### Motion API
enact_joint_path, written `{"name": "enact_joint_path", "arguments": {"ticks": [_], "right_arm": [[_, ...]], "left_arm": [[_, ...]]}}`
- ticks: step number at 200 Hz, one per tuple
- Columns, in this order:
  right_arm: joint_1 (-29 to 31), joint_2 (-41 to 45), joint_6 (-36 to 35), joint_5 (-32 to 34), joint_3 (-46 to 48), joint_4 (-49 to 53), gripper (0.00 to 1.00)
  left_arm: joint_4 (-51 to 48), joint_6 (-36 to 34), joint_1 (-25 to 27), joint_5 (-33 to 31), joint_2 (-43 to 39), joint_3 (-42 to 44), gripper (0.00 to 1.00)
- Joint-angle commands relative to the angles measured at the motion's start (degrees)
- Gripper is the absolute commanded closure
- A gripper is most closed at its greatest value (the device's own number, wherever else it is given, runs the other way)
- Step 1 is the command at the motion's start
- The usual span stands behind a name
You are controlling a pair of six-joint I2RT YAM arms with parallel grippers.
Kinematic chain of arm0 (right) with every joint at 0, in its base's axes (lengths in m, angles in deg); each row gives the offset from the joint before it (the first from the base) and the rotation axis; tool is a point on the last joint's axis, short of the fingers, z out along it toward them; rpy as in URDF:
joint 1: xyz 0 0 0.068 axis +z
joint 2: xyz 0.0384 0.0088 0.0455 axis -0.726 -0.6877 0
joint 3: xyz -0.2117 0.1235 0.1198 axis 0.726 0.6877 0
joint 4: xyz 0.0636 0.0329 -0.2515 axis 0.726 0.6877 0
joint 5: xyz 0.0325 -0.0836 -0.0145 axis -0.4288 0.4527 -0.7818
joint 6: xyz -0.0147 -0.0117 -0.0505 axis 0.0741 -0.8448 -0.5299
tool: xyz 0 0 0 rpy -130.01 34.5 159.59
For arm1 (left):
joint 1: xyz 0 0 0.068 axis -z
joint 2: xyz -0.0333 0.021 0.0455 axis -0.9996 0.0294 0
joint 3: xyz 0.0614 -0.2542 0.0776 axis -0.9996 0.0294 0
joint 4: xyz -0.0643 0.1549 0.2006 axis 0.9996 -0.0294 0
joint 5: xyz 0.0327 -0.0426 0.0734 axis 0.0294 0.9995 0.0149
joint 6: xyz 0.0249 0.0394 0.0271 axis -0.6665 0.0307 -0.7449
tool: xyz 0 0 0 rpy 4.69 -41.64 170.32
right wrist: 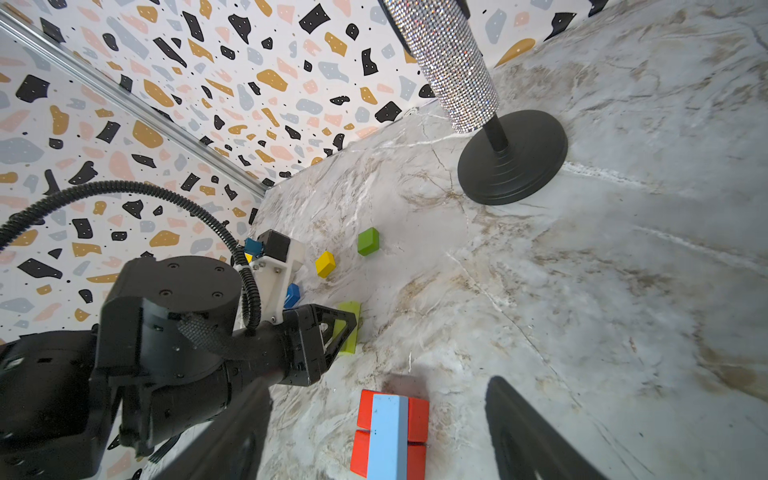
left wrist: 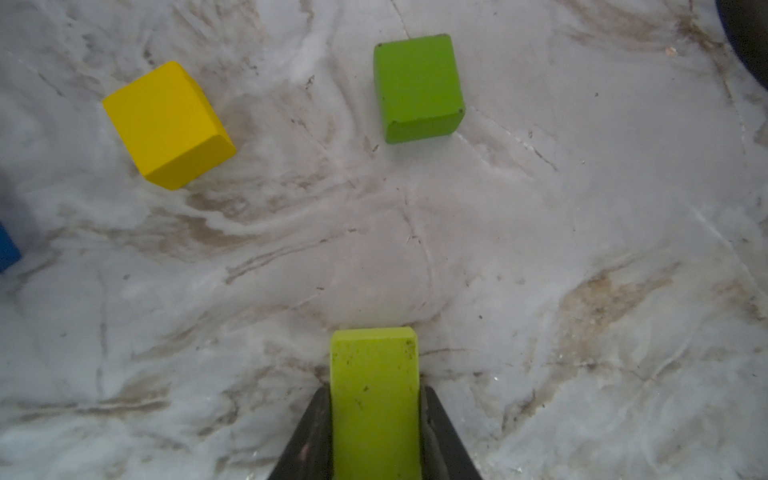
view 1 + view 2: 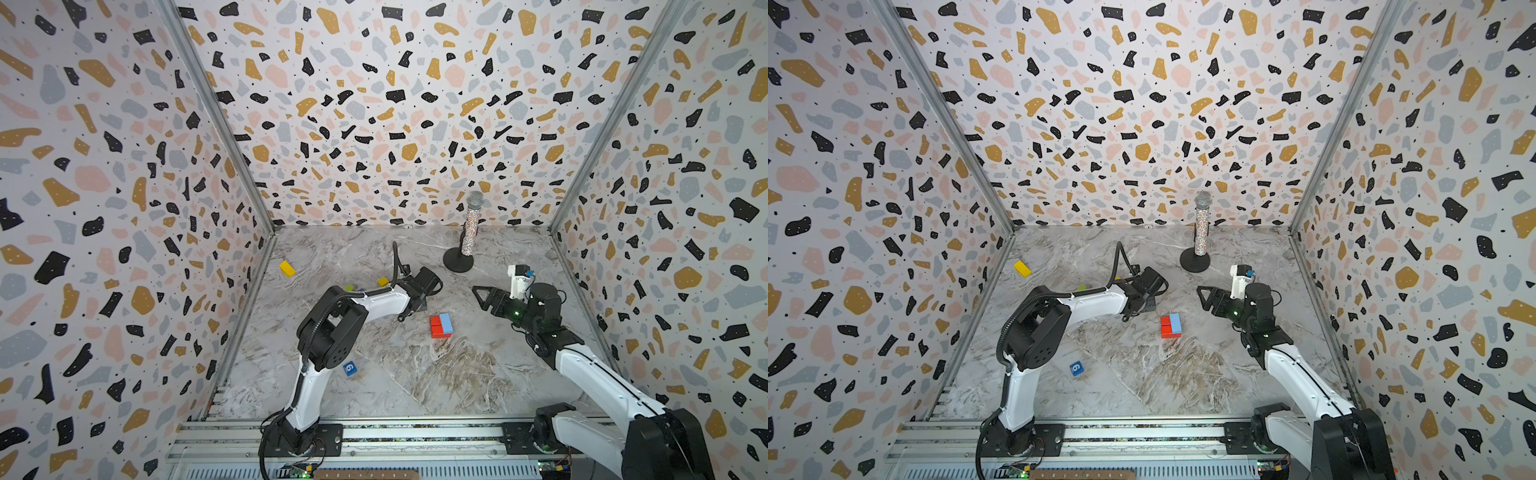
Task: Build the wood block tower
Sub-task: 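Carry the lime-green bar with the left gripper beside the light-blue bar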
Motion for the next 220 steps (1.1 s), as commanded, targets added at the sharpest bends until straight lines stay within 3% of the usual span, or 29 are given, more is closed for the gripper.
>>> {"name": "enact_joint_path", "arguments": {"ticks": [1,220], "right_arm": [[0.12,0.41,0.6,-0.54,0.29,-0.89,0.17],[-0.1,-2.12,-0.32,2.28,0.21,0.06,0.17]], "left_arm": [[-1.78,-1.05,0.24,-1.48,-3.49,0.86,0.7],[-1.8,3.14,7.41,5.24,-17.7,8.01,0.69]]}}
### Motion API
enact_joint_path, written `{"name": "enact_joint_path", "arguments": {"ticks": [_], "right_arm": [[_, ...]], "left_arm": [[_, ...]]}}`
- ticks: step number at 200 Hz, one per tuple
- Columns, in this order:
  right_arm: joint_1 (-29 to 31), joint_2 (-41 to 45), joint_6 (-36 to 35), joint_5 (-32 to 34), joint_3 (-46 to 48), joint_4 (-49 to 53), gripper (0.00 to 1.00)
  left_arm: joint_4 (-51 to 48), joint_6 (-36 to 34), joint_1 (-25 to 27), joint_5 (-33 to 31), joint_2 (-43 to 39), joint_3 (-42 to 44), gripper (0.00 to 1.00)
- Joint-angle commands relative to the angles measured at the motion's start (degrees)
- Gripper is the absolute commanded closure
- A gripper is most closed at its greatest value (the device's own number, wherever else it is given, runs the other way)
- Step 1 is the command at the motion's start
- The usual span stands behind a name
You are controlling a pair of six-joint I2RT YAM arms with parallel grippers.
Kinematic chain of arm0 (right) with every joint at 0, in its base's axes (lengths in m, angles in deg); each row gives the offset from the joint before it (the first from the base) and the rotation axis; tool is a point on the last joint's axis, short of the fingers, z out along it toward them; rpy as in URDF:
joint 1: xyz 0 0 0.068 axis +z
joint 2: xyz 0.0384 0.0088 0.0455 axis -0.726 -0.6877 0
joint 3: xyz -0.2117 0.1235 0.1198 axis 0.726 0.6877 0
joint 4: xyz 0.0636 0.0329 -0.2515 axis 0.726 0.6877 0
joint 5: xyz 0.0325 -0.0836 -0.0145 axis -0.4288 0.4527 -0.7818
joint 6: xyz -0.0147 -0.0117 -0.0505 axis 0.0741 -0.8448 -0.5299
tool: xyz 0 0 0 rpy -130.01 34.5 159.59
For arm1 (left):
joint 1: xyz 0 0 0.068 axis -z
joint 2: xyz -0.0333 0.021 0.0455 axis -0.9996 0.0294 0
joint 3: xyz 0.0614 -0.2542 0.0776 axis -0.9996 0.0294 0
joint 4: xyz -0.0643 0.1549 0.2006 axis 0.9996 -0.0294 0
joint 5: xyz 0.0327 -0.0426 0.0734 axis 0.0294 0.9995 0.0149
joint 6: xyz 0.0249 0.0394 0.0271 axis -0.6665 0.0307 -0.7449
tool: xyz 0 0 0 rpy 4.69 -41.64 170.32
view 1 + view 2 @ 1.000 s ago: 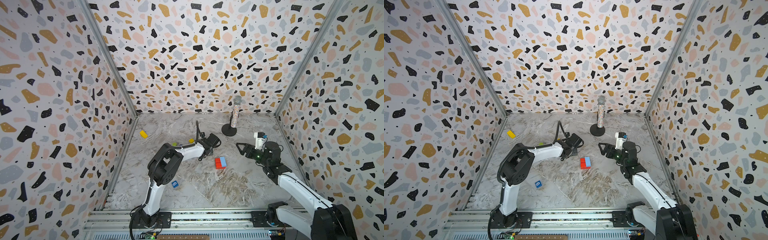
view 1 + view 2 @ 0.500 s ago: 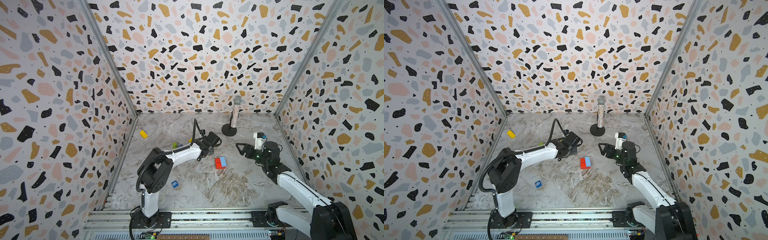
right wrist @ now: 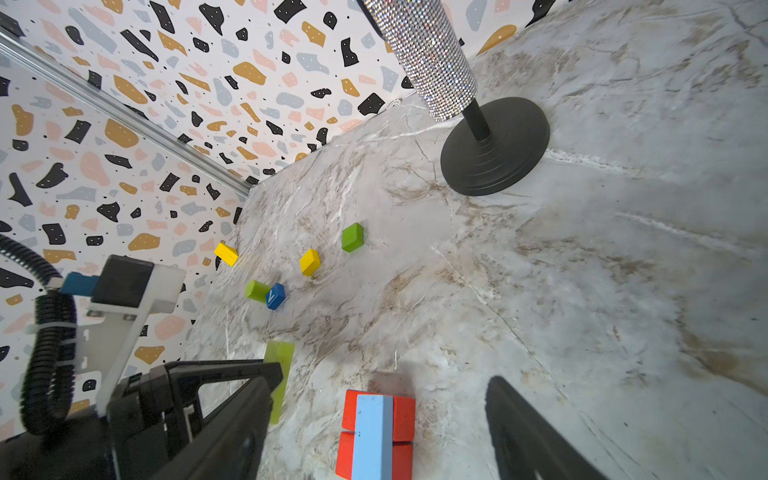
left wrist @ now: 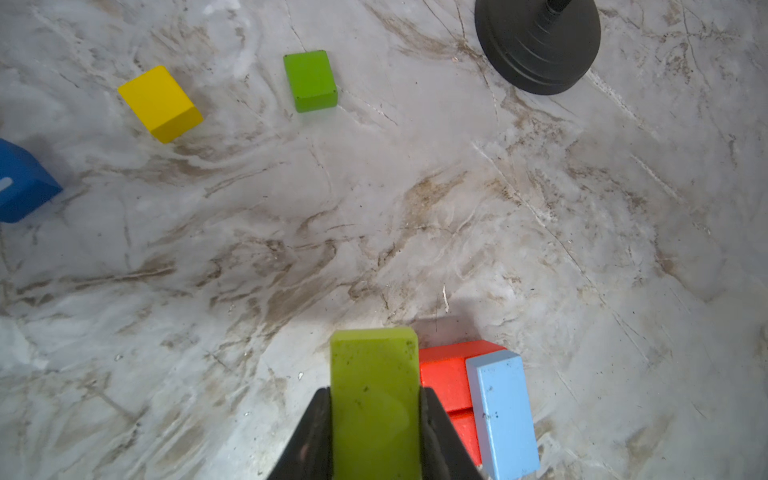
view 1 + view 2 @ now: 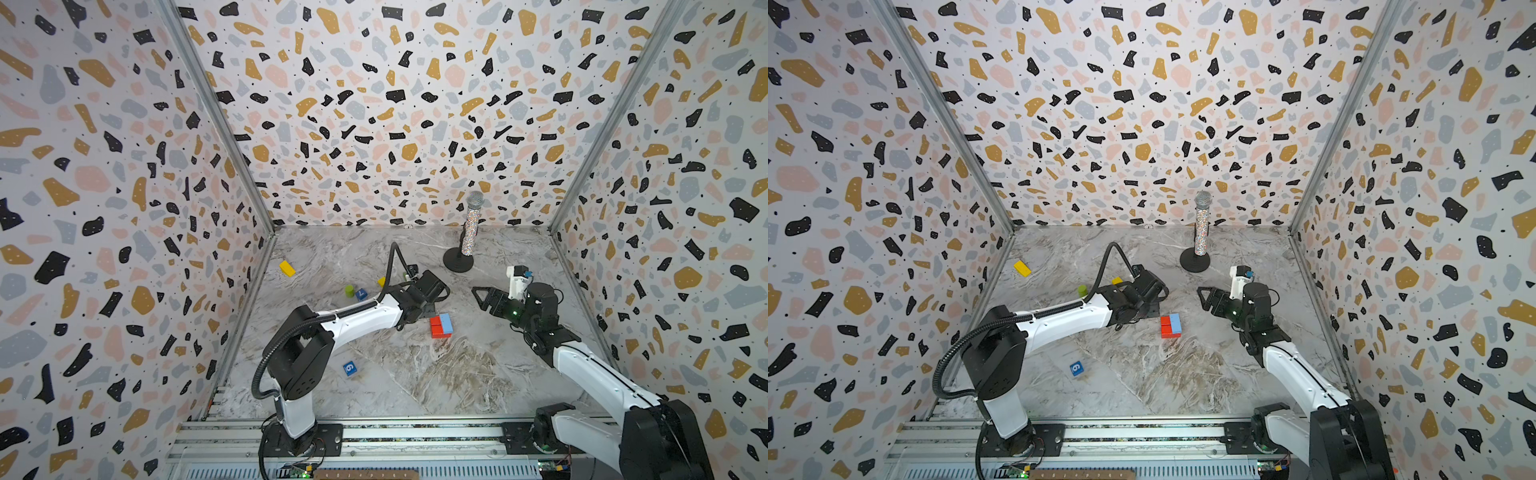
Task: Build the wood block tower
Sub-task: 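Carry the lime-green bar with the left gripper beside the light-blue bar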
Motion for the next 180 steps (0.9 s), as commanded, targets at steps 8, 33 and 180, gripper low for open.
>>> {"name": "enact_joint_path", "arguments": {"ticks": [8,33,180], "right_arm": [[-0.1,0.21,-0.43,0.68,0.08,0.16,0.17],[-0.1,0.21,-0.43,0.75,0.16,0.18,0.17],[-0.1,-0.06,-0.35,0.75,0.28,-0.01,0.17]], "left_arm": [[1.11,1.16,0.86,1.23,-1.85,2.12,0.69],[2.93,3.29,1.33,2.2,-2.65,4.44,0.69],[4.54,4.88,4.34,2.74,2.46,0.9,0.7]]}}
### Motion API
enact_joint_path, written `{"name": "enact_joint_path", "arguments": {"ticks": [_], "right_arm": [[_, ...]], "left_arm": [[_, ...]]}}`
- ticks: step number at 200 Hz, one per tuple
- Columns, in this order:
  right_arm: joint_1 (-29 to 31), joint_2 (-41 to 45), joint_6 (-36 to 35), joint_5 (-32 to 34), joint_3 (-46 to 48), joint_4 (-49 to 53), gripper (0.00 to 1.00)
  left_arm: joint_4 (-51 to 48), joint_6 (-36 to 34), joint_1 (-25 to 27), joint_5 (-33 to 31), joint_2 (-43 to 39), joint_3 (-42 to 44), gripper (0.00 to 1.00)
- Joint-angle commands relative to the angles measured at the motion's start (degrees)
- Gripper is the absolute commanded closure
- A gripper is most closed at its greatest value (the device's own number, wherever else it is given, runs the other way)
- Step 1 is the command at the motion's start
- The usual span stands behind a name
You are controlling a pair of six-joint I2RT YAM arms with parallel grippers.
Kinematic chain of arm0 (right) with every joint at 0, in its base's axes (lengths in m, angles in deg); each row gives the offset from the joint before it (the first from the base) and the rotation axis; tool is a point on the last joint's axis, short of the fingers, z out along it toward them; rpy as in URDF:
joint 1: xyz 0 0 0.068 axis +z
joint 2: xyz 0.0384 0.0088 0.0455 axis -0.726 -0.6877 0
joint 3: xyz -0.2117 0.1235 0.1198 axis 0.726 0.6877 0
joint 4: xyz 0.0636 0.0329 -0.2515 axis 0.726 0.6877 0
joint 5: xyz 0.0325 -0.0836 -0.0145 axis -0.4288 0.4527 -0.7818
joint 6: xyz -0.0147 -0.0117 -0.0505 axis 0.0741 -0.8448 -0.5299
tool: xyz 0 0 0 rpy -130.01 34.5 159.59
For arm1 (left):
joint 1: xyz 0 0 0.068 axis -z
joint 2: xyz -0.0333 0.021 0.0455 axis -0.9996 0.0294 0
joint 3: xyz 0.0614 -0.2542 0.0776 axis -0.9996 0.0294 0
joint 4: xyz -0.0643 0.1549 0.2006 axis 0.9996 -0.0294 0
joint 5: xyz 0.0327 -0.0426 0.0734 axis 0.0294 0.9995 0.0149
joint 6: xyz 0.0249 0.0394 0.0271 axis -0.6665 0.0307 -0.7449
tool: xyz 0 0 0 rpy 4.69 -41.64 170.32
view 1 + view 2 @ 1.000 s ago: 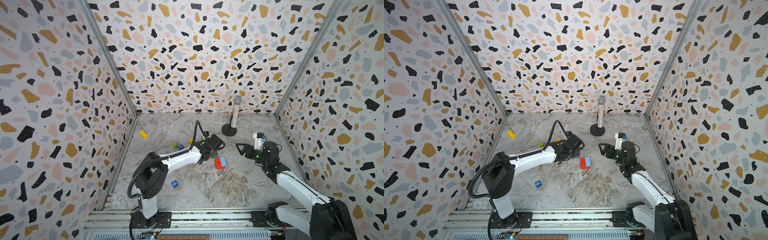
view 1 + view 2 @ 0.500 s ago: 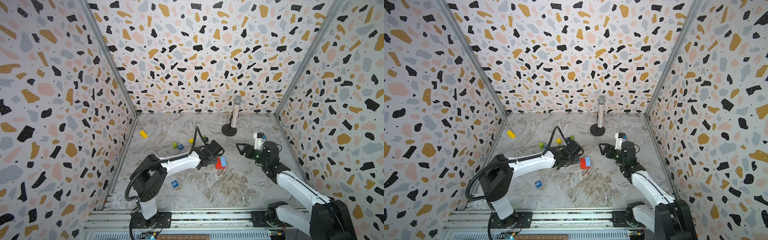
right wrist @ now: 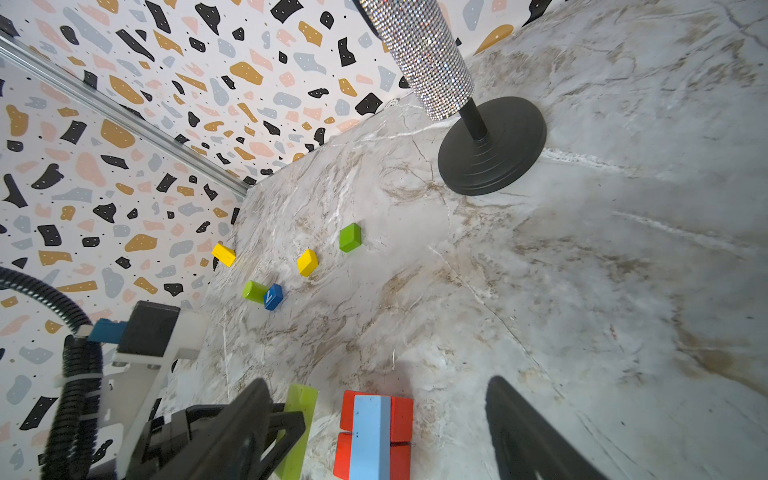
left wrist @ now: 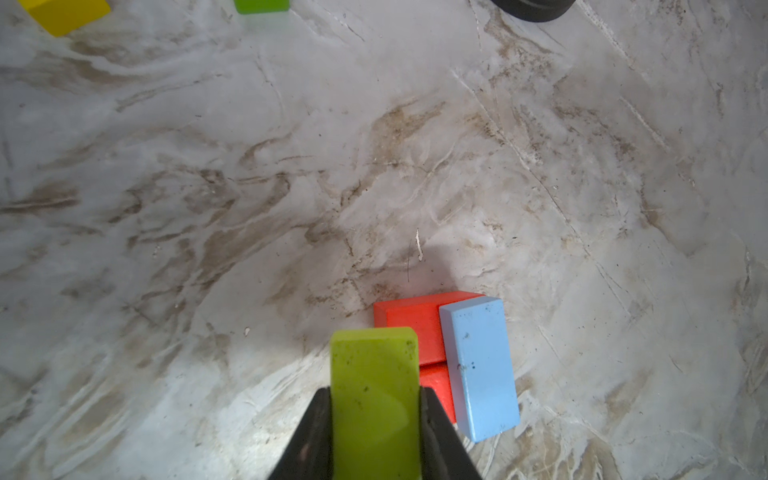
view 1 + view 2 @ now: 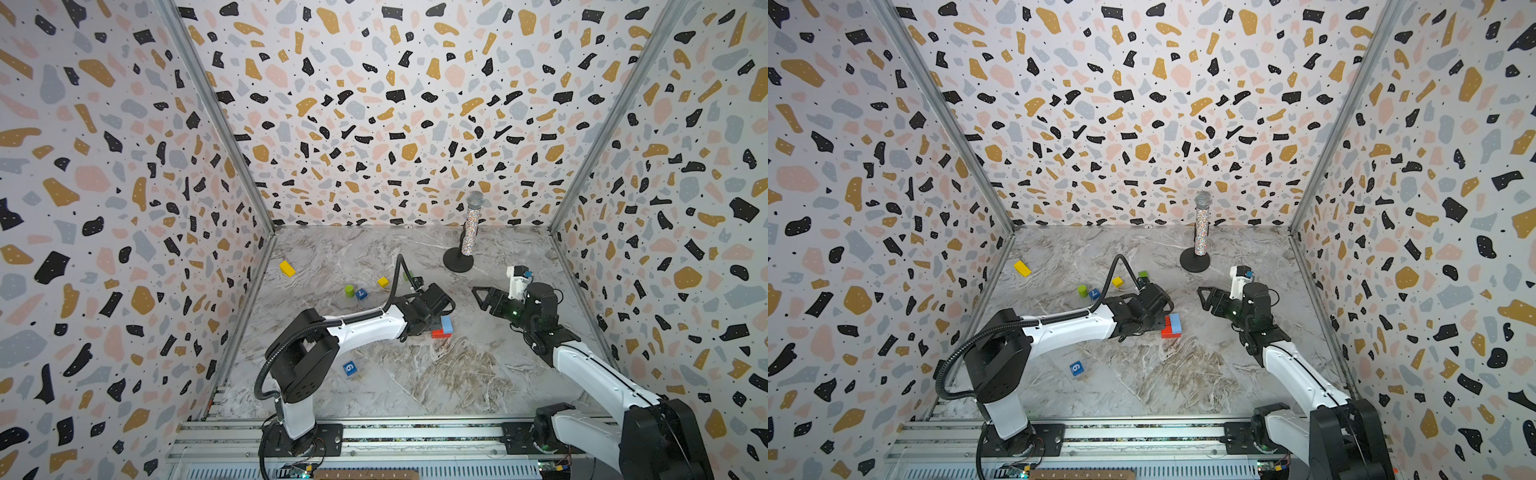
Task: Build the wood block tower
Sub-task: 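Carry the lime-green bar with the left gripper beside the light-blue bar, then lower the lime-green bar onto the red bricks beside the light-blue bar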
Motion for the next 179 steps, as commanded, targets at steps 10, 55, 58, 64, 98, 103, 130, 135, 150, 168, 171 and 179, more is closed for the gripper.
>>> {"name": "enact_joint_path", "arguments": {"ticks": [10,55,58,64,98,103,130,135,150,168,171,179], "right_arm": [[-0.1,0.16,-0.35,0.43,0.23,0.01,0.17],[-0.1,0.42,-0.26,0.28,0.29,-0.07,0.17],[-0.1,0.42,-0.26,0.32,0.25,-0.06,0.17],[-0.1,0.5,-0.26,0.34,0.29,-0.05,0.17],[-0.1,0.51,-0.26,0.21,0.27,-0.07,0.17],[-0.08,0.6,-0.26,0.23,0.29,-0.06,0.17],[-0.1,0.6,-0.24,0.12,0.34,0.01,0.17],[-0.14,0.6,-0.26,0.14,0.37,0.0,0.17],[-0.12,0.69,-0.26,0.13,0.38,-0.03,0.17],[-0.1,0.79,-0.22,0.1,0.38,-0.06,0.17],[-0.1,0.85,-0.28,0.13,0.38,0.0,0.17],[-0.11,0.81,-0.26,0.16,0.38,-0.03,0.17]], "left_arm": [[0.8,0.55,0.84,0.31,1.58,-2.71,0.7],[0.67,0.59,1.56,0.57,3.15,-4.53,0.71],[0.63,0.59,1.55,0.52,3.24,-4.69,0.71],[0.58,0.54,1.68,0.49,3.41,-4.91,0.71],[0.54,0.7,1.81,0.4,3.96,-5.41,0.71],[0.57,0.71,1.95,0.4,4.03,-5.38,0.71],[0.55,0.82,2.06,0.23,4.34,-5.48,0.71],[0.6,0.8,1.99,0.22,4.38,-5.38,0.71],[0.7,0.8,2.03,0.31,4.63,-5.41,0.71],[0.79,0.8,2.06,0.42,4.85,-5.56,0.71],[0.8,0.8,2.04,0.34,4.92,-5.65,0.71],[0.67,0.72,1.99,0.31,5.04,-5.78,0.71]]}}
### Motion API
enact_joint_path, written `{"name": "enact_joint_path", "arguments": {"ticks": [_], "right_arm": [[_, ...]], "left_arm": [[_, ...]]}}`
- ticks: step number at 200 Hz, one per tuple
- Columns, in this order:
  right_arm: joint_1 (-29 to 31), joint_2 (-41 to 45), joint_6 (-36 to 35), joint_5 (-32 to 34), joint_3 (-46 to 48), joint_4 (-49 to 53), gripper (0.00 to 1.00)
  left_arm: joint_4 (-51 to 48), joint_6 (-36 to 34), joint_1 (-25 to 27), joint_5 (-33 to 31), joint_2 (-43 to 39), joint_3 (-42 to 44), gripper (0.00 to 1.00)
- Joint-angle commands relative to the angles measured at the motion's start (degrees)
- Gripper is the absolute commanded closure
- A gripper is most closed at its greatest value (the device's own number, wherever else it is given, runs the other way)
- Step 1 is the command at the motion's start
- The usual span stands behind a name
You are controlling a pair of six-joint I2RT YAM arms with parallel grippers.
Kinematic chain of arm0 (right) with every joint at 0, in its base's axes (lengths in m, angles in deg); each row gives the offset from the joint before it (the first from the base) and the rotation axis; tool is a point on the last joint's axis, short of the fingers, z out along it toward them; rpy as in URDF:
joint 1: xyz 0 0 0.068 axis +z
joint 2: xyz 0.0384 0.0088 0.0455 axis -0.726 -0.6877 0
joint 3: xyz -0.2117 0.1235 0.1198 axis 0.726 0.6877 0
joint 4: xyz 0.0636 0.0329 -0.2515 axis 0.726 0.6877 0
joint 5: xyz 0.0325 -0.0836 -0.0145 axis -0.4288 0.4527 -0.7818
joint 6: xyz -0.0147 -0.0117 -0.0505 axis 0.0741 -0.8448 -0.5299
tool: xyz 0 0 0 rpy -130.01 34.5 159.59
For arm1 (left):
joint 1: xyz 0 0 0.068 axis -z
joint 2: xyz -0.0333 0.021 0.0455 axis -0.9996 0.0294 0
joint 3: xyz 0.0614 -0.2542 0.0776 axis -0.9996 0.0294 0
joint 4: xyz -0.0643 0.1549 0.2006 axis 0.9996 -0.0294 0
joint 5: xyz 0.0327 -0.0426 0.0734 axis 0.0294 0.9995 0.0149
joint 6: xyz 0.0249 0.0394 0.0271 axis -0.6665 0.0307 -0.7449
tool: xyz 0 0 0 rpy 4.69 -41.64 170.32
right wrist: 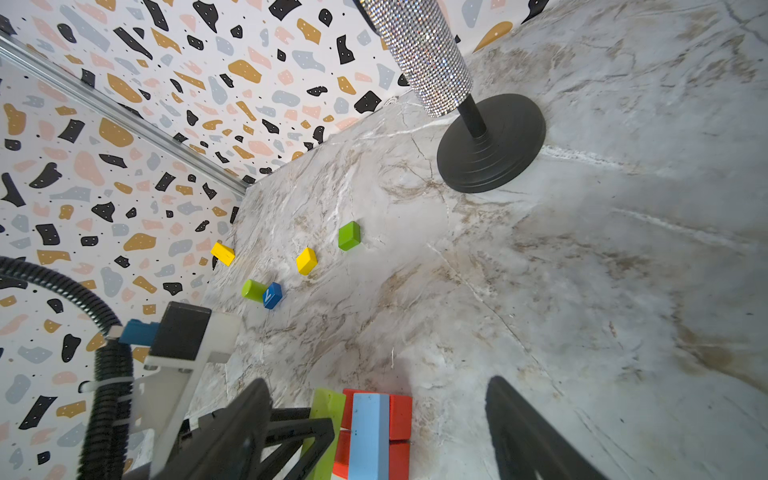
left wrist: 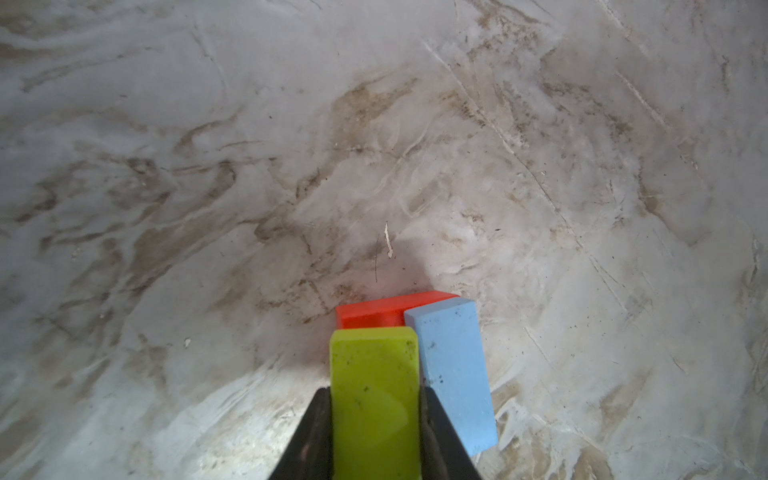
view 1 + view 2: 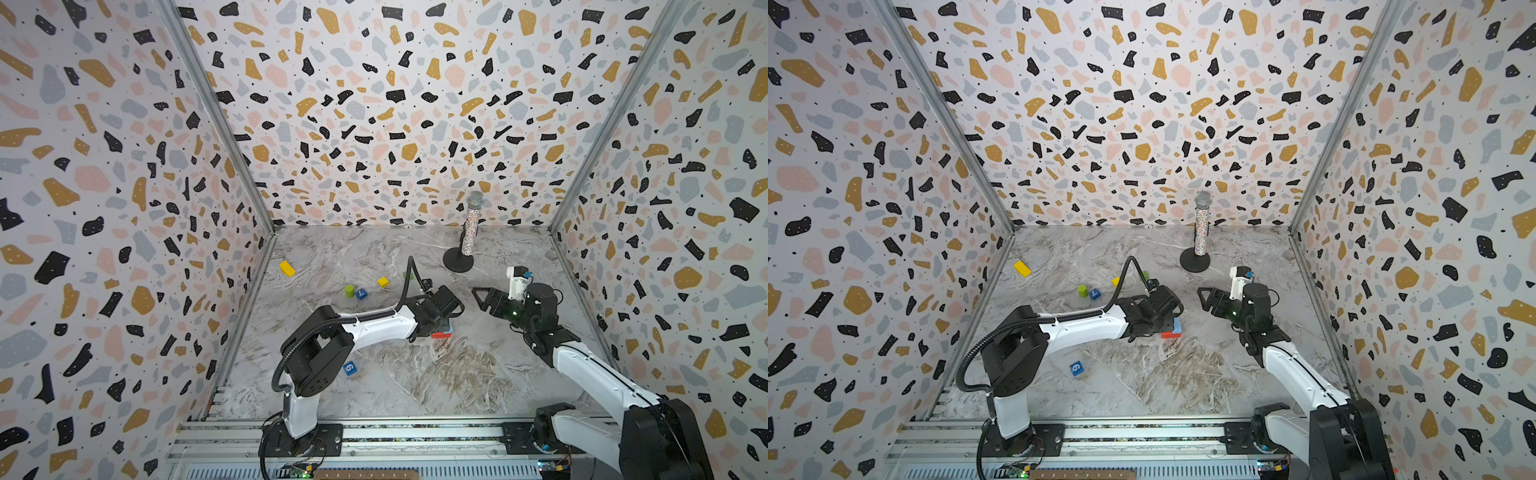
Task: Build the wood block tower
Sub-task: 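Lower the lime-green bar onto the red bricks beside the light-blue bar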
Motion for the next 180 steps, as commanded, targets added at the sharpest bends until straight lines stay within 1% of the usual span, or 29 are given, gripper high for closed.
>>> {"name": "enact_joint_path", "arguments": {"ticks": [1,82,103,156,180], "right_arm": [[-0.1,0.84,-0.24,0.19,0.07,-0.03,0.17],[-0.1,0.85,-0.24,0.0,0.12,-0.01,0.17],[-0.1,0.74,-0.22,0.01,0.12,-0.01,0.17],[-0.08,0.74,-0.19,-0.15,0.21,-0.15,0.17],[-0.1,1.08,-0.26,0.15,0.29,-0.17,0.17]], "left_arm": [[0.48,0.25,0.33,0.14,0.64,-2.06,0.71],[0.23,0.3,0.28,0.06,1.73,-2.9,0.69],[0.21,0.25,0.3,0.0,1.63,-3.04,0.65],[-0.48,0.23,0.34,-0.61,1.03,-3.09,0.51],[-1.09,0.09,0.28,-1.09,0.05,-3.06,0.48]]}}
